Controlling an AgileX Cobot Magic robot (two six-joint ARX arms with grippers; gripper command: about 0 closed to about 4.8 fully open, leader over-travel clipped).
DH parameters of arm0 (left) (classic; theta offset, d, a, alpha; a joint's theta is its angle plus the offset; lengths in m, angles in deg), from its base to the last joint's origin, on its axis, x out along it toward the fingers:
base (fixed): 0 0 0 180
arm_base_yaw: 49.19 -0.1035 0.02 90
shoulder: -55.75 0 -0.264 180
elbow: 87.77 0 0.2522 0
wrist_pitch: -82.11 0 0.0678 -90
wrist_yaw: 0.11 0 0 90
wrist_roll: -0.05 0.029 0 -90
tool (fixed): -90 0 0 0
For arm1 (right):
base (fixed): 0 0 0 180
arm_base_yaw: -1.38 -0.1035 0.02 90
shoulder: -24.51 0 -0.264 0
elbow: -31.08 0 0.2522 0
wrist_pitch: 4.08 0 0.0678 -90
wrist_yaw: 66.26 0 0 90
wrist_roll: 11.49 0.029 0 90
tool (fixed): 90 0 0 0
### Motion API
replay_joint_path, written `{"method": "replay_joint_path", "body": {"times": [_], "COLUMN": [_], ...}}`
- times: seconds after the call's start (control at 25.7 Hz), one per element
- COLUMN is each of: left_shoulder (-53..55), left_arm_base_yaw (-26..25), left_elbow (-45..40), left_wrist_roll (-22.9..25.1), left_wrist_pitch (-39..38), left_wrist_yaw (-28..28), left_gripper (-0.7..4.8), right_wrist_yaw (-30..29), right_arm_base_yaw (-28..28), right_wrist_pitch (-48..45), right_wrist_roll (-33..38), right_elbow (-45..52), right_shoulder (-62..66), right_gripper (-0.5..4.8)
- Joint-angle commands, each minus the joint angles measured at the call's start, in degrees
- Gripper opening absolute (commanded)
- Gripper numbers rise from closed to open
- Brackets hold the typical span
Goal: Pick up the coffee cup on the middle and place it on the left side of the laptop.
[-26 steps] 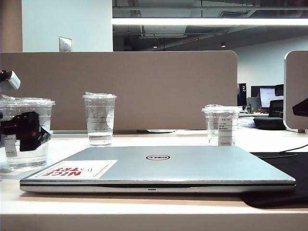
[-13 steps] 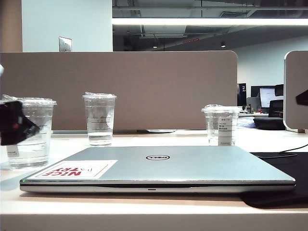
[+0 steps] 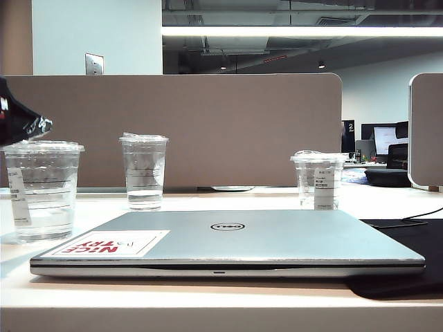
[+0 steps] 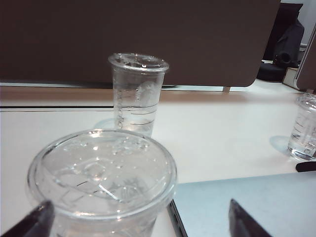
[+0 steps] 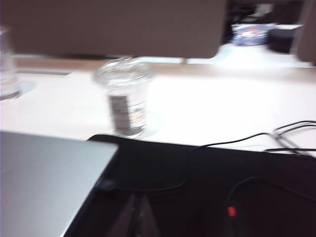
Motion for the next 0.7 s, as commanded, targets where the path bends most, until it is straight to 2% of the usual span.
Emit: {"method": "replay_joint_path", "body": {"times": [0.04, 0.08, 0.12, 0.31, 0.35, 0.47, 0.58, 0.7], "left_shoulder": [-5.20, -6.32, -8.09, -18.27, -20.65, -28.94, -44.26, -53.75], "left_arm_base_yaw": [-0.07, -0.07, -0.07, -0.07, -0.07, -0.07, -0.07, -0.07], "left_elbow": [0.11, 0.11, 0.11, 0.13, 0.13, 0.15, 0.15, 0.15], "left_wrist_roll": [-0.26, -0.24, -0.24, -0.20, 0.11, 0.20, 0.24, 0.63], "left_wrist_pitch": [-7.52, -9.22, -11.76, -24.59, -27.54, -37.73, -52.57, -59.04], "left_wrist_yaw": [-0.37, -0.33, -0.33, -0.92, -0.70, 1.53, 5.92, 9.53], "left_gripper": [4.72, 4.51, 4.00, 0.35, -0.13, -0.05, -0.05, -0.05], "right_wrist_yaw": [0.00, 0.00, 0.00, -0.02, -0.02, -0.02, -0.02, -0.02], "right_arm_base_yaw": [3.78, 4.39, 4.96, 5.81, 5.81, 5.81, 5.81, 5.81], "right_wrist_pitch": [-1.40, -1.27, -1.20, -1.18, -1.18, -1.18, -1.16, -1.11], "right_wrist_roll": [0.11, 0.11, 0.11, 0.13, 0.11, 0.11, 0.11, 0.11], "right_elbow": [0.24, 0.24, 0.24, 0.24, 0.24, 0.24, 0.24, 0.24], "right_shoulder": [-0.81, -0.81, -0.81, -0.81, -0.81, -0.81, -0.81, -0.81], "right_gripper": [-0.05, -0.05, -0.05, -0.05, -0.05, -0.05, -0.05, -0.05]}}
